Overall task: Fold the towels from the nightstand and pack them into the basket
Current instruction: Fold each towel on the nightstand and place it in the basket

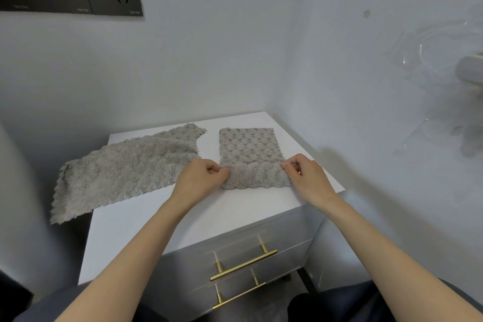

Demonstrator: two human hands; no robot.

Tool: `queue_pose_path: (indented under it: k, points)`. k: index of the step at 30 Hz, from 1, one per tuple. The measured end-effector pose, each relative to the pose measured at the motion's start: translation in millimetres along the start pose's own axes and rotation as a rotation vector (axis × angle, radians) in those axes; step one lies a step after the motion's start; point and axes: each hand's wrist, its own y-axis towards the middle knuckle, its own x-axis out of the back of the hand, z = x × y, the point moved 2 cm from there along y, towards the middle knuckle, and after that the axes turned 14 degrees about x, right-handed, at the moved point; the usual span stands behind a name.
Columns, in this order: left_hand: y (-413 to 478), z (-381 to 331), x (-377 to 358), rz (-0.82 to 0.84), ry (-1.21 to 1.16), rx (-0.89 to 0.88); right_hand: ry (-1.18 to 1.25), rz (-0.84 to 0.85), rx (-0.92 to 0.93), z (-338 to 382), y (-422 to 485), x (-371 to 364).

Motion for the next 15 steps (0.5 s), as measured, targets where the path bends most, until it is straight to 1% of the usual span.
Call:
queue_pose_path:
  k: [4,6,8,10,12,15]
  points:
    - [0.9,-0.2,-2.7,-0.07,0.05,0.048,-0.066,-0.091,-0.041,0.2,-2.0,-1.1]
    - [0.3,-1.0,-3.5,-0.106,0.085,0.034,-0.09,-0.143,-0.061,2.9,-4.4,-1.2]
    - [-0.8,-1.7,-4.8,-0.141,0.108,0.009,-0.175,-0.185,-0.02,10.7,-6.7,-1.3]
    - [-1.4,-2.3,-5.7,-0.155,0.116,-0.005,-0.272,-0.229,0.12,24.9,-8.7,-1.0]
    - [-1.2,-2.4,-6.0,-0.154,0.117,-0.008,-0.288,-0.232,0.309,43.6,-10.7,-4.1]
    - [-0.2,-2.6,-6.8,-0.158,0.118,-0.007,-0.322,-0.123,0.526,66.1,-20.1,-19.9]
